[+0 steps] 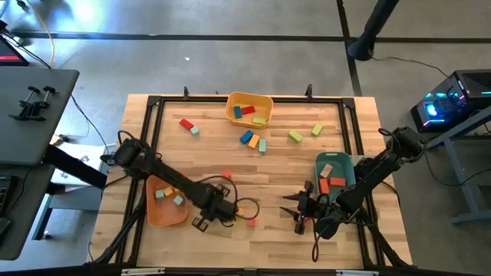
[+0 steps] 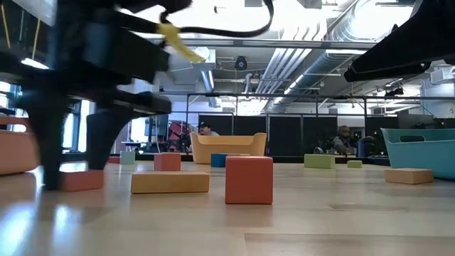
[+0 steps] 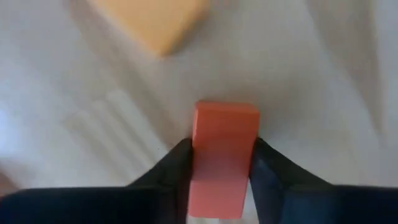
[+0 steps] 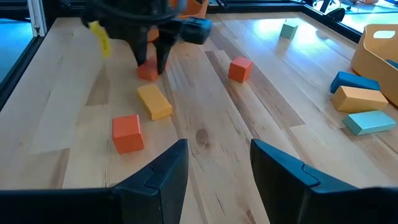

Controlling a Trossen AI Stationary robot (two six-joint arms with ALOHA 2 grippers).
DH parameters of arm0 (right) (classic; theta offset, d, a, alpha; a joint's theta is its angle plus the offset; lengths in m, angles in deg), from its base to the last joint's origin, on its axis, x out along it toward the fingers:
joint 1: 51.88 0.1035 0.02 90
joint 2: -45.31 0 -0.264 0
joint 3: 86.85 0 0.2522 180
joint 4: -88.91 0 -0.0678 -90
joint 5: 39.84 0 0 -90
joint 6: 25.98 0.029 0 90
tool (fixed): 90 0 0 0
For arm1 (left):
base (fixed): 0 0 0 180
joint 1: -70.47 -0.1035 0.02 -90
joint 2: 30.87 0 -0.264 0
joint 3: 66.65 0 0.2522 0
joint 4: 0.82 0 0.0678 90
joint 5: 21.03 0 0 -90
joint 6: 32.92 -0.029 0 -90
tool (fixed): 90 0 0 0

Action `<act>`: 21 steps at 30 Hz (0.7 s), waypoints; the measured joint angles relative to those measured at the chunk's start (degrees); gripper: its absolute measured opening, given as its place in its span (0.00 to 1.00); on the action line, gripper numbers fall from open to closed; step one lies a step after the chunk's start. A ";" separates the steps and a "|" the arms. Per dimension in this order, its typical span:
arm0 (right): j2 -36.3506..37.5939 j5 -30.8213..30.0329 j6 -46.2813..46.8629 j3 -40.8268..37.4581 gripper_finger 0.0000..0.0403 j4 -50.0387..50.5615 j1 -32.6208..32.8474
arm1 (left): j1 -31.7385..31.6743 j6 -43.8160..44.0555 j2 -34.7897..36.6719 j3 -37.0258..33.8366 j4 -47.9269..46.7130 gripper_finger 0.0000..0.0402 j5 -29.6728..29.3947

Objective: Sort blocks by size
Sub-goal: Put the thin orange rectangular block into the yellow bin

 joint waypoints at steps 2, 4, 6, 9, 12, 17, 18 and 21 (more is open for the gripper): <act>0.00 0.00 0.00 0.00 0.42 -0.04 -0.19 | -1.87 1.16 -0.28 1.56 -0.09 0.19 -0.80; 0.00 0.02 0.00 0.00 0.42 -0.01 -0.21 | -3.69 1.36 -0.65 3.98 -1.44 0.19 -2.64; 0.00 0.02 0.01 0.00 0.42 -0.01 -0.21 | -5.45 0.80 -0.46 7.75 -3.85 0.19 -4.61; 0.00 0.69 0.00 0.00 0.42 -0.04 -0.21 | -8.71 0.93 -0.17 13.20 -7.52 0.19 -10.03; 0.00 0.89 0.04 0.00 0.42 -0.05 -0.21 | -14.57 -0.14 -0.33 16.75 -8.91 0.19 -16.37; 0.00 0.89 0.17 0.00 0.42 -0.08 -0.21 | -27.21 -2.32 -0.23 18.41 -1.92 0.19 -21.16; 0.00 0.89 0.17 0.00 0.42 -0.10 -0.21 | -30.00 -1.96 -0.43 18.41 0.18 0.19 -20.44; 0.00 0.89 0.13 0.00 0.42 -0.11 -0.21 | -37.96 -1.60 -1.49 18.41 7.41 0.19 -20.04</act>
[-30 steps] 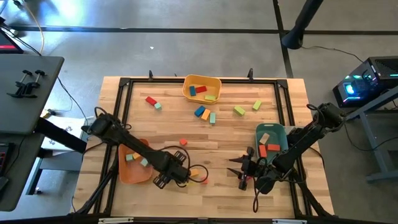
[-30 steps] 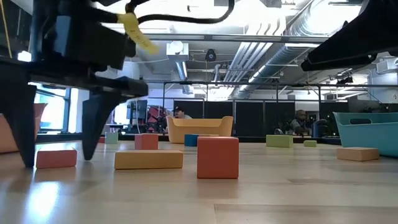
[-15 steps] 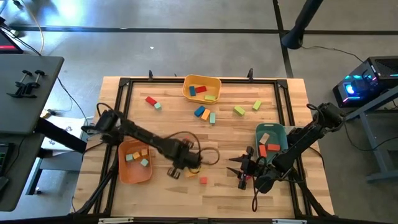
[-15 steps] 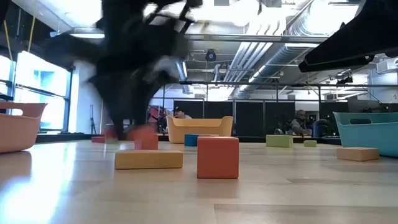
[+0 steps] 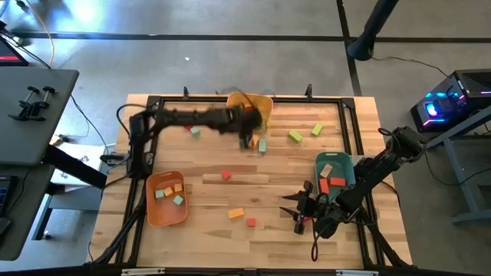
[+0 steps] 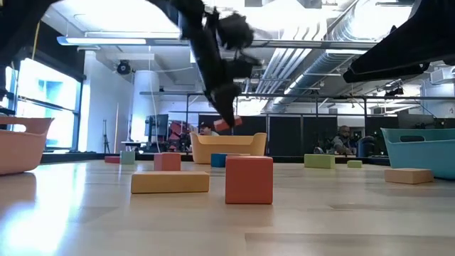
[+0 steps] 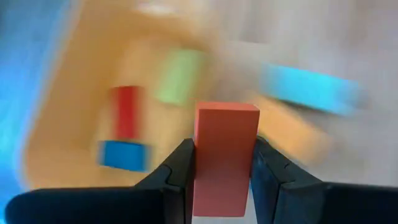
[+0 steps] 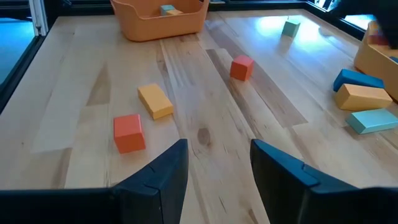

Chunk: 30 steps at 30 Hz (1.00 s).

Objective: Sort blocks by size
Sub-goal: Put the thin orange rectangular block into the yellow bin, then put the thick red rectangular block into the green bin

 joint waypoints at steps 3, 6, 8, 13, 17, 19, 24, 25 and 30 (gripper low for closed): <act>0.00 0.00 -0.03 0.00 0.42 0.04 -0.18 | -6.61 -0.45 -1.30 0.00 6.79 0.19 1.51; 0.00 0.00 0.03 0.02 0.42 0.02 -0.83 | -11.53 0.18 -2.94 0.00 10.33 0.19 7.92; 0.00 -0.02 0.01 0.02 0.42 0.01 -1.37 | -14.03 0.97 -4.20 0.00 12.00 0.21 10.09; 0.00 0.29 -0.02 0.02 0.42 0.00 -3.02 | -17.40 1.17 -6.98 0.00 12.11 0.26 10.73; 0.00 2.21 -0.02 0.02 0.42 0.03 -4.08 | -17.65 0.11 -8.17 -0.03 11.40 0.33 10.94; 0.00 2.84 -0.04 0.02 0.42 0.04 -4.32 | -17.65 0.07 -8.02 -0.02 11.86 0.38 10.94; 0.00 2.99 0.05 0.02 0.42 0.05 -4.48 | -17.46 1.00 -5.24 -0.02 9.00 0.48 9.12; 0.00 3.00 0.14 0.02 0.42 0.03 -4.48 | -17.41 1.44 -4.11 -0.02 7.97 0.49 8.20; 0.00 3.04 0.52 0.02 0.42 0.01 -4.45 | -15.95 3.88 2.53 -0.50 2.75 0.50 5.51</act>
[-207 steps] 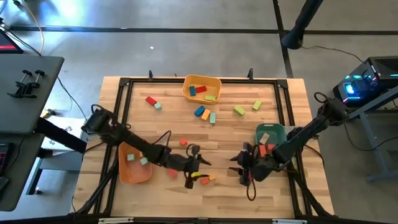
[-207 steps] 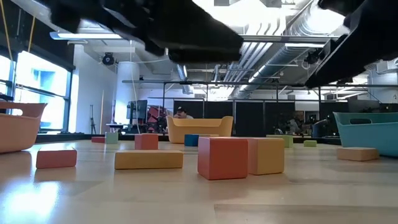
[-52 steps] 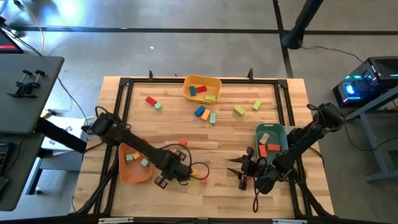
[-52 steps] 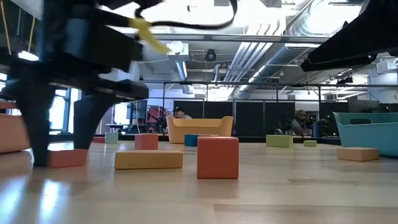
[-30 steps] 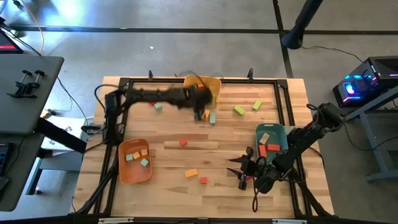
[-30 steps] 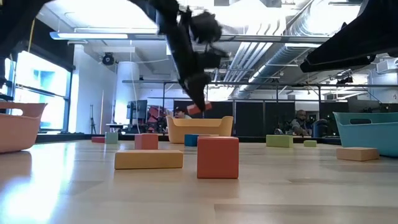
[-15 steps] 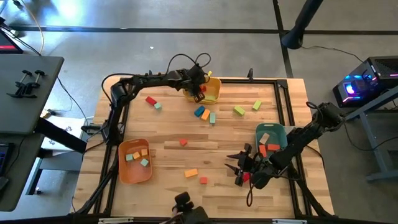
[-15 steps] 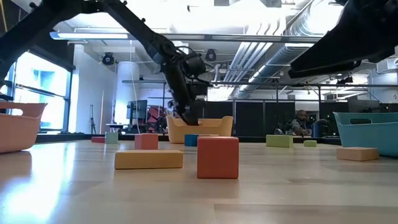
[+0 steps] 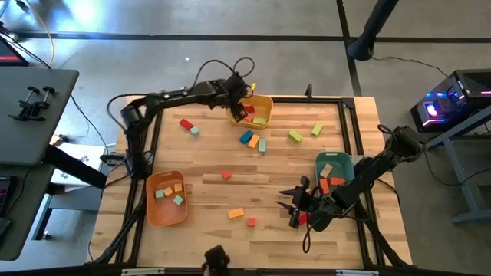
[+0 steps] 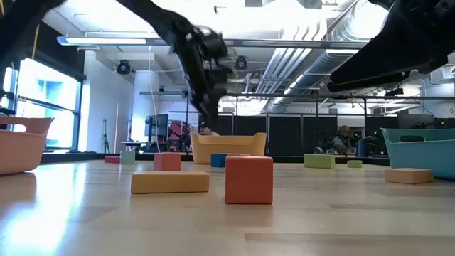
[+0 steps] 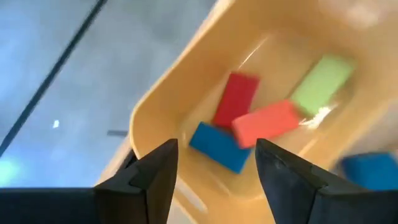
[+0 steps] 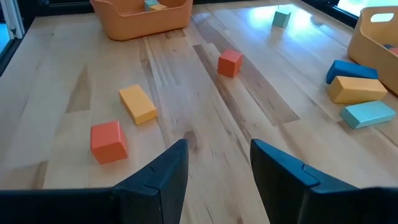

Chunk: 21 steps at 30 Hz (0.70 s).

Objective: Sort blocks by size
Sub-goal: Put the thick red rectangular block into the green bin

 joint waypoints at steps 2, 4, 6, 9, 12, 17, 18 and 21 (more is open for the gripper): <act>0.00 -0.02 0.88 0.00 0.42 0.02 0.01 | 2.22 0.23 3.76 -2.33 1.05 0.49 1.30; 0.00 -0.02 1.90 0.00 0.42 0.00 0.01 | 5.70 0.87 7.55 -5.77 4.41 0.48 2.48; 0.00 -0.02 2.26 0.00 0.42 -0.08 0.01 | 10.00 2.84 11.29 -10.32 8.58 0.47 2.86; 0.00 -0.17 2.37 0.00 0.42 -0.45 0.01 | 17.96 6.18 16.75 -18.07 18.77 0.45 3.51; 0.00 -0.22 2.37 0.00 0.42 -0.84 0.01 | 26.89 8.87 20.21 -25.83 30.42 0.44 3.50; 0.00 -0.16 0.41 0.00 0.42 -4.48 0.01 | 40.38 9.60 21.01 -35.20 48.73 0.43 0.65; 0.00 -0.15 -0.80 0.00 0.42 -5.66 0.01 | 42.64 9.59 20.84 -36.54 52.08 0.43 -0.28; 0.00 -0.10 -3.52 0.00 0.42 -9.18 0.01 | 48.84 10.60 19.61 -40.08 60.59 0.43 -4.79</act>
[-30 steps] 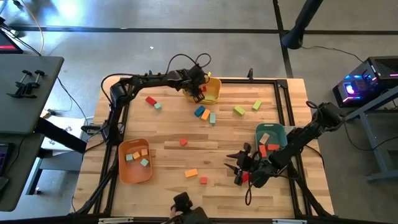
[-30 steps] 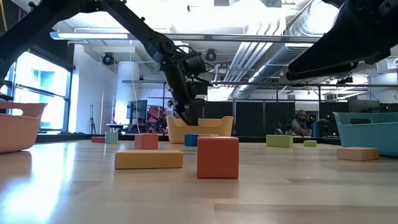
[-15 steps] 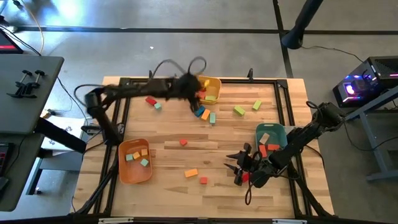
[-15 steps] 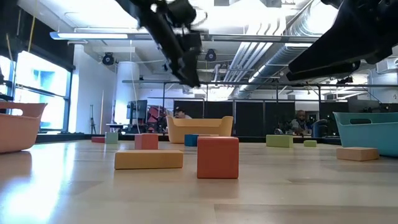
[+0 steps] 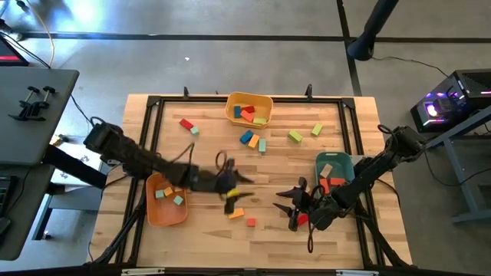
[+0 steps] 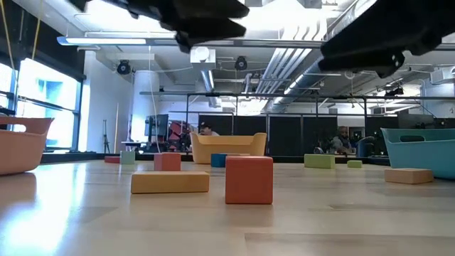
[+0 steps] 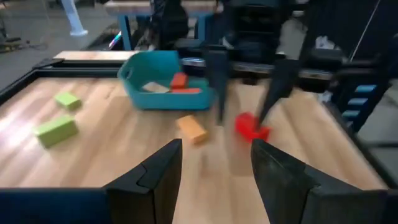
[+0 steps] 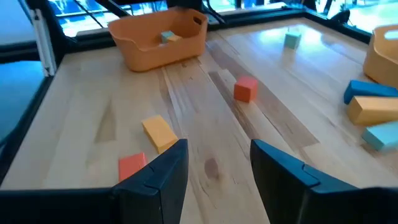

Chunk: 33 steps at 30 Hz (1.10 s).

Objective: Sort blocks by size
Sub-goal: Put the thick red rectangular block into the green bin

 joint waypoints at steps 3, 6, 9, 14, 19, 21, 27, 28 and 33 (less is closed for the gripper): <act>0.00 1.51 -0.47 0.00 0.42 -1.20 -0.37 | 4.97 2.60 -2.16 -1.52 9.43 0.43 -6.44; 0.00 4.99 -0.53 0.00 0.42 -1.21 -1.07 | 8.53 0.02 -5.02 -1.84 16.42 0.43 -11.32; 0.00 8.39 -1.92 0.00 0.42 -1.90 -1.70 | 10.10 -3.82 -7.33 -1.89 18.81 0.43 -12.22; 0.00 26.20 -8.34 0.00 0.42 -3.70 -3.00 | 9.94 -3.70 -9.12 -1.87 19.55 0.43 -12.61; 0.00 42.30 -13.71 0.13 0.42 -3.80 -2.79 | 8.65 -2.45 -9.35 -1.87 19.71 0.43 -12.81; 0.00 45.97 -14.94 1.24 0.42 -3.06 -2.26 | 8.47 -1.63 -9.35 -1.87 19.65 0.43 -12.80; 0.02 46.59 -12.10 9.27 0.43 23.51 -2.23 | 8.50 -1.39 -9.35 -1.87 19.56 0.43 -12.78; 0.02 46.37 -11.79 10.65 0.45 28.82 -2.21 | 8.50 -1.41 -9.35 -1.87 19.60 0.43 -12.78; 0.02 45.95 -8.93 12.64 0.54 43.21 -2.13 | 8.22 -1.17 -9.35 -1.87 19.61 0.43 -12.75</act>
